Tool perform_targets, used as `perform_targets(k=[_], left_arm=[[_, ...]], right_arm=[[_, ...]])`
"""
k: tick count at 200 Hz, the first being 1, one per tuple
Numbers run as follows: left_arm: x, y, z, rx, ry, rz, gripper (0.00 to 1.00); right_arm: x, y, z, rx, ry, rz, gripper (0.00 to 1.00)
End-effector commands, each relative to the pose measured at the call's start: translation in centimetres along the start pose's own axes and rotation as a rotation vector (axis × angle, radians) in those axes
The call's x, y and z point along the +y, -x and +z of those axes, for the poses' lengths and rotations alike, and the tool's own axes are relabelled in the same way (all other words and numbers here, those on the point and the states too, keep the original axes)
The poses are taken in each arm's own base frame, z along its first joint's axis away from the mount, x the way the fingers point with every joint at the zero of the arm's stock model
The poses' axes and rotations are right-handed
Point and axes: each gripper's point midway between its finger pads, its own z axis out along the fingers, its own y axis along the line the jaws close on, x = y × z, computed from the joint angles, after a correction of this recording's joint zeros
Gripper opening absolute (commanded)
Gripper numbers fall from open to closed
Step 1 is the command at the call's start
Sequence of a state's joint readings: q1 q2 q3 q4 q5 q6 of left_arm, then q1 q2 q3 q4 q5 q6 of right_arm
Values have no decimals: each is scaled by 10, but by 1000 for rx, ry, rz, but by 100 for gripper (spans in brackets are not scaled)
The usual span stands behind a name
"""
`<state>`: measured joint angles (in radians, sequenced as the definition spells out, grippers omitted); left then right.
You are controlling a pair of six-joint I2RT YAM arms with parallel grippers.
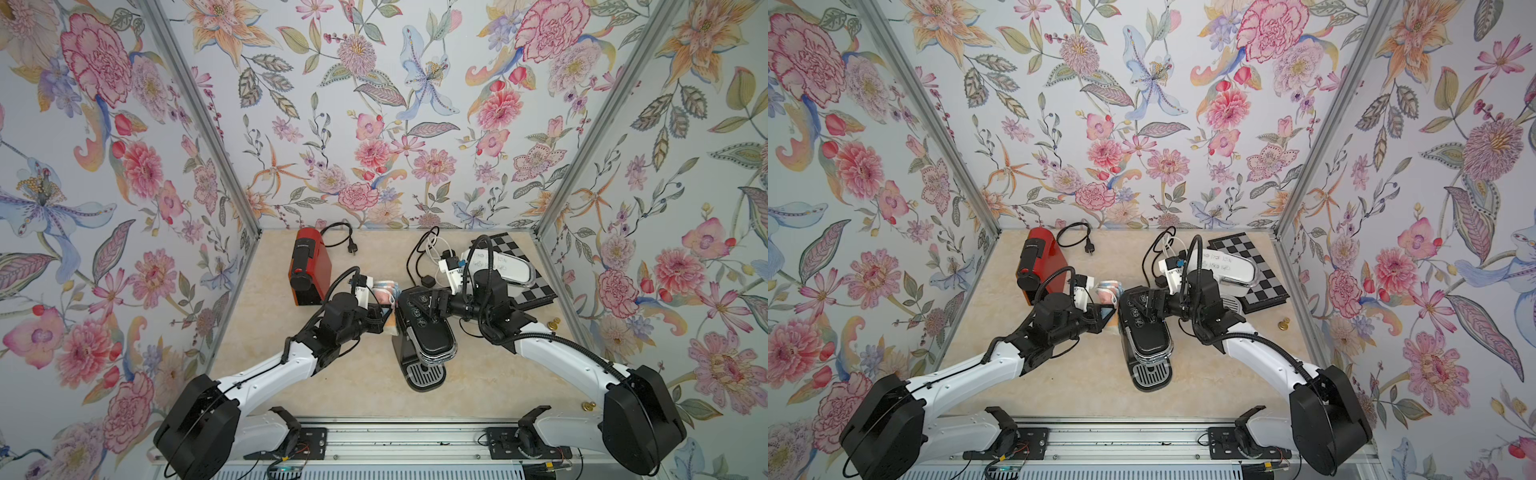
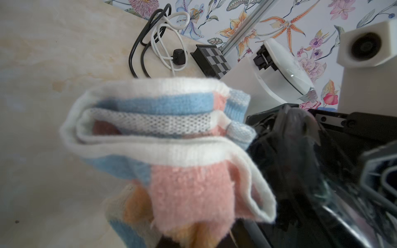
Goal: Wipe the surface of a coffee machine
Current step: Wipe the dirt from the surface of the coffee machine.
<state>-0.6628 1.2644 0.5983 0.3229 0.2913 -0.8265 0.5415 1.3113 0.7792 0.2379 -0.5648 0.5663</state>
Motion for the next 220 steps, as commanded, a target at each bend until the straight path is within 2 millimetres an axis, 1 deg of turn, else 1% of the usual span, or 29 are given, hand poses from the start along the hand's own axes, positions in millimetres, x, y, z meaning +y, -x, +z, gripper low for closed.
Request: perform_targets(k=[1, 34, 49, 71, 87, 101, 114, 140, 163, 184, 203, 220], left_arm=[[5, -27, 10, 69, -29, -12, 0], [31, -55, 21, 136, 42, -25, 0], [36, -65, 25, 162, 41, -39, 0], [36, -71, 29, 175, 30, -48, 0], [31, -67, 29, 169, 22, -42, 0], [23, -55, 27, 153, 15, -21, 0], [13, -39, 20, 125, 11, 10, 0], [-16, 1, -1, 48, -14, 69, 0], [-41, 28, -20, -9, -54, 109, 0], [-58, 46, -35, -54, -90, 124, 0], [-65, 58, -46, -89, -92, 135, 0], [-72, 67, -57, -107, -89, 157, 0]], right_arm=[[-48, -90, 5, 278, -141, 146, 100], [-48, -90, 7, 282, -142, 144, 100], [-48, -89, 7, 281, -139, 143, 100], [-48, -89, 7, 281, -140, 143, 100], [-47, -89, 7, 280, -139, 142, 100], [-46, -87, 7, 277, -136, 140, 100], [-45, -85, 6, 271, -133, 137, 100], [-41, -78, 5, 255, -125, 125, 100], [-38, -68, 4, 229, -123, 114, 100], [-37, -60, 2, 212, -120, 108, 100], [-31, -48, -1, 186, -113, 93, 100], [-25, -34, -3, 155, -107, 72, 100]])
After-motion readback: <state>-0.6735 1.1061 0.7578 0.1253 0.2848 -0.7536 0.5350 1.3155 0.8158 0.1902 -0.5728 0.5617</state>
